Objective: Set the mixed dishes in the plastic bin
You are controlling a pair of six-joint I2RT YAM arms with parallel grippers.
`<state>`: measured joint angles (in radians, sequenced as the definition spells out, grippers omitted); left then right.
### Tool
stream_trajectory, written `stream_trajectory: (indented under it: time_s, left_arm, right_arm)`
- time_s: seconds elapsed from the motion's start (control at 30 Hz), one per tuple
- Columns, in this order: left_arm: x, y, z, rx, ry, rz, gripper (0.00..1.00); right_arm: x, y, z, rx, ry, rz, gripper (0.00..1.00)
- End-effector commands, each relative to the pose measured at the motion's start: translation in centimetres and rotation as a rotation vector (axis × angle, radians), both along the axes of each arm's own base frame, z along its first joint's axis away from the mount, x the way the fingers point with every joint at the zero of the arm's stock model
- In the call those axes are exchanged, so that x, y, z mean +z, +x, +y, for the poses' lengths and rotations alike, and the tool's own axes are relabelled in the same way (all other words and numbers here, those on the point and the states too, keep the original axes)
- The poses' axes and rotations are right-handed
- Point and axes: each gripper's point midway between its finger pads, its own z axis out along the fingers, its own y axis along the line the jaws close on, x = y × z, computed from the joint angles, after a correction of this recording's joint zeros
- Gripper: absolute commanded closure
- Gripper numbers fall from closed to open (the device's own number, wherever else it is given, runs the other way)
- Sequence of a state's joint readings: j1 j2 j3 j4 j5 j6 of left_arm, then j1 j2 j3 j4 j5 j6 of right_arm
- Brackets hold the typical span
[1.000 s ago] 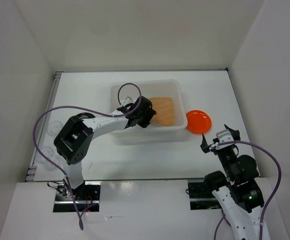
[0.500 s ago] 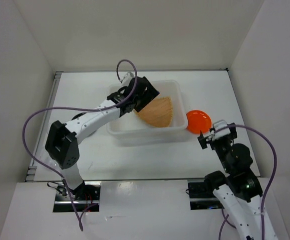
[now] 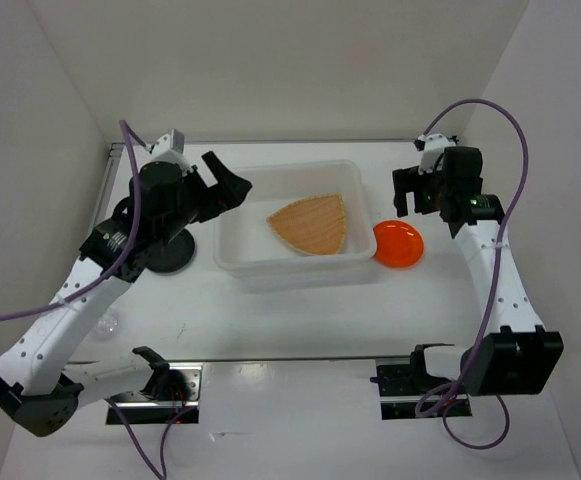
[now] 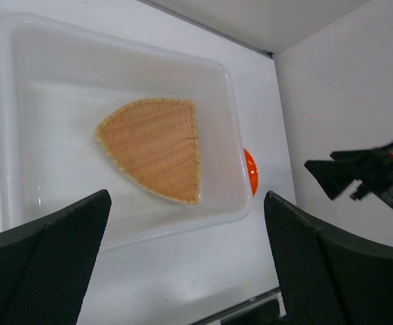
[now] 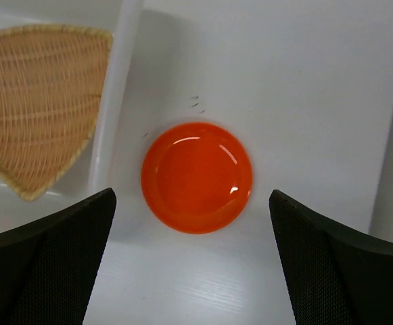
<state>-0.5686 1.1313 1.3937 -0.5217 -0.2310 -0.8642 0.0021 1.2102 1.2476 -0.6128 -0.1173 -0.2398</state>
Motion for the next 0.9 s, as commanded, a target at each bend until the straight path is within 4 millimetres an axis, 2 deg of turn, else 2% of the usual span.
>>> stream_trajectory:
  time_s: [0.0, 0.07, 0.1, 0.13, 0.17, 0.2, 0.23, 0.3, 0.33, 0.37, 0.4, 0.43, 0.47, 0.5, 0.57, 0.6, 0.73, 0.87]
  left_arm:
    - [-2.2, -2.3, 1.0, -0.063, 0.078, 0.037, 0.0]
    - [-3.3, -3.0, 1.8, -0.059, 0.113, 0.079, 0.0]
    - [-4.5, -3.7, 2.2, -0.06, 0.141, 0.128, 0.0]
    - [-4.7, -3.9, 2.2, -0.077, 0.166, 0.142, 0.0]
    - [-5.4, -3.9, 2.2, -0.079, 0.184, 0.174, 0.0]
    - [-6.5, -4.6, 2.8, -0.073, 0.219, 0.228, 0.0]
    - [-6.8, -4.6, 3.4, -0.055, 0.236, 0.251, 0.0]
    - [-8.3, -5.2, 4.2, -0.036, 0.287, 0.315, 0.0]
    - [-8.5, -5.3, 4.3, -0.037, 0.292, 0.324, 0.0]
    - [-8.5, -5.3, 4.3, -0.037, 0.292, 0.324, 0.0]
    - [-8.1, -5.7, 4.3, -0.045, 0.28, 0.314, 0.0]
    - [-8.0, -6.0, 4.5, -0.05, 0.283, 0.303, 0.0]
    - [-7.7, -6.0, 4.9, -0.04, 0.276, 0.295, 0.0]
    - [-8.2, -6.2, 4.8, -0.055, 0.288, 0.303, 0.0]
    - [-8.3, -6.5, 4.8, -0.069, 0.295, 0.3, 0.0]
    - [-8.3, -6.5, 4.8, -0.085, 0.303, 0.297, 0.0]
    - [-9.2, -6.5, 5.1, -0.082, 0.32, 0.316, 0.0]
    - [-10.5, -6.5, 4.8, -0.088, 0.314, 0.337, 0.0]
  right_arm:
    - [-1.1, -0.9, 2.2, 0.066, 0.104, 0.079, 0.02]
    - [-3.2, -0.6, 1.5, 0.047, 0.137, 0.132, 0.02]
    - [-4.2, -1.0, 1.2, 0.043, 0.154, 0.157, 0.02]
    - [-4.8, -0.8, 1.0, 0.041, 0.183, 0.169, 0.02]
    - [-6.3, -1.0, 0.7, 0.032, 0.196, 0.209, 0.02]
    - [-7.0, -1.2, 0.7, 0.03, 0.198, 0.23, 0.02]
    - [-7.4, -1.2, 0.4, 0.021, 0.199, 0.233, 0.02]
    - [-9.2, -1.3, -1.0, -0.014, 0.217, 0.28, 0.02]
    - [-9.9, -1.3, -1.9, -0.033, 0.249, 0.312, 0.02]
    - [-11.4, -1.0, -4.2, -0.091, 0.324, 0.384, 0.02]
    - [-12.0, -0.9, -5.6, -0.091, 0.346, 0.412, 0.06]
    - [-11.9, -0.7, -5.8, -0.049, 0.421, 0.427, 0.12]
    - [-11.5, -0.6, -7.6, -0.079, 0.455, 0.441, 0.13]
    - [-12.4, -0.2, -8.5, -0.098, 0.47, 0.462, 0.13]
    - [-12.5, 0.0, -9.7, -0.149, 0.452, 0.45, 0.13]
    - [-13.3, 0.3, -10.2, -0.164, 0.438, 0.459, 0.09]
    - [-16.6, -0.2, -10.1, -0.158, 0.427, 0.547, 0.02]
    - [-18.0, 0.2, -10.4, -0.177, 0.432, 0.55, 0.02]
